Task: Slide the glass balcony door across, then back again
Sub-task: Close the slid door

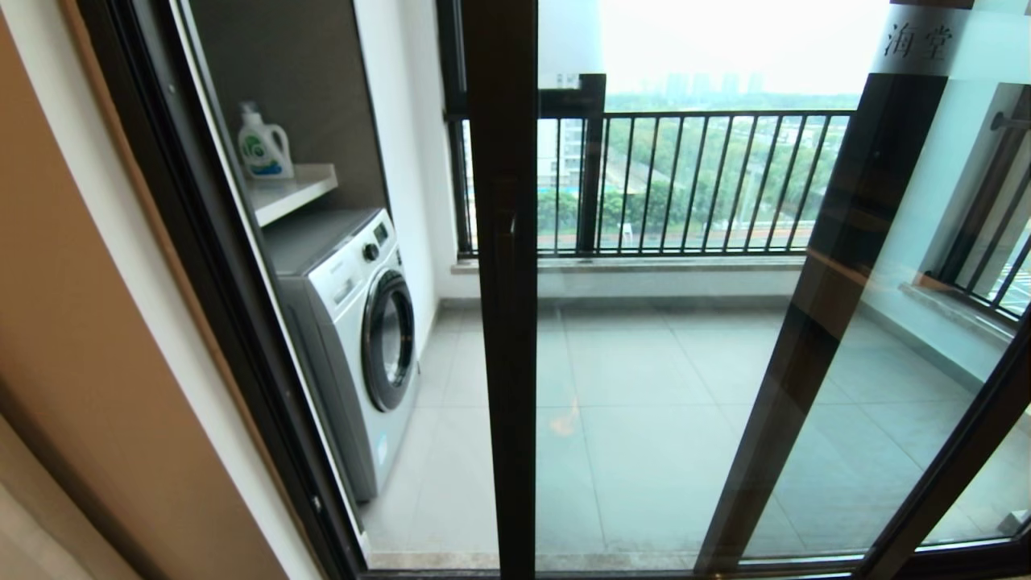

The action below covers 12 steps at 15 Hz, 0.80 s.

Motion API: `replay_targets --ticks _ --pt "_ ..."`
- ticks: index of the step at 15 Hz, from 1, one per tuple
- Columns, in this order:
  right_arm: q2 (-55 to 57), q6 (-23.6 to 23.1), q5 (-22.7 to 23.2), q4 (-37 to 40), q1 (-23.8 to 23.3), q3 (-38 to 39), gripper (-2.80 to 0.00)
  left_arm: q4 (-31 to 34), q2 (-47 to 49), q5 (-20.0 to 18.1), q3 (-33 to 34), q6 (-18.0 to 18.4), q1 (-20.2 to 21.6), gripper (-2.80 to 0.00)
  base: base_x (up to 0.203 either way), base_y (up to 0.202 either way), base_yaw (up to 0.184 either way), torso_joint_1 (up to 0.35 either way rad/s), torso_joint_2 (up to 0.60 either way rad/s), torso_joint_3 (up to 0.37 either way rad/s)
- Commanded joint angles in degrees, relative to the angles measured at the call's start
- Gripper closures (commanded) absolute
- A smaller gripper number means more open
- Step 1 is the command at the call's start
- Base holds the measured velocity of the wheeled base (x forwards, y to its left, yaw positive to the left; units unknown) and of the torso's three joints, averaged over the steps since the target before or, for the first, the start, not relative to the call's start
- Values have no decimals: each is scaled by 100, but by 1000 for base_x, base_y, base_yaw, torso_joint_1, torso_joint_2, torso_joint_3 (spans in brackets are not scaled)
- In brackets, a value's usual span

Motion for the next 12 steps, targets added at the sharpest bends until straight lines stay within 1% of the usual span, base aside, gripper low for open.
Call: replay_targets --ticks 1,2,3,4,7,8,9,10,11,12 --pt "-94 93 353 -1334 -29 1306 0 0 6 1 0 -2 0 0 0 0 0 0 0 0" --pt "-93 253 670 -1786 -37 1610 0 0 6 1 0 -2 0 0 0 0 0 0 0 0" --pt "-91 394 1072 -2182 -46 1709 0 0 6 1 0 -2 0 0 0 0 0 0 0 0" --pt "-90 453 1131 -2301 -45 1724 0 0 6 1 0 -2 0 0 0 0 0 0 0 0" --pt "-90 658 1095 -2191 -51 1688 0 0 6 1 0 -2 0 0 0 0 0 0 0 0" --pt "-90 658 932 -2140 -46 1674 0 0 6 1 0 -2 0 0 0 0 0 0 0 0" --pt "-90 574 537 -2175 -45 1710 0 0 6 1 0 -2 0 0 0 0 0 0 0 0" --pt "-88 271 157 -2214 -43 1758 0 0 6 1 0 -2 0 0 0 0 0 0 0 0" --pt "-83 77 -14 -2225 -42 1789 0 0 6 1 0 -2 0 0 0 0 0 0 0 0" --pt "-82 268 -82 -2226 -42 1797 0 0 6 1 0 -2 0 0 0 0 0 0 0 0"
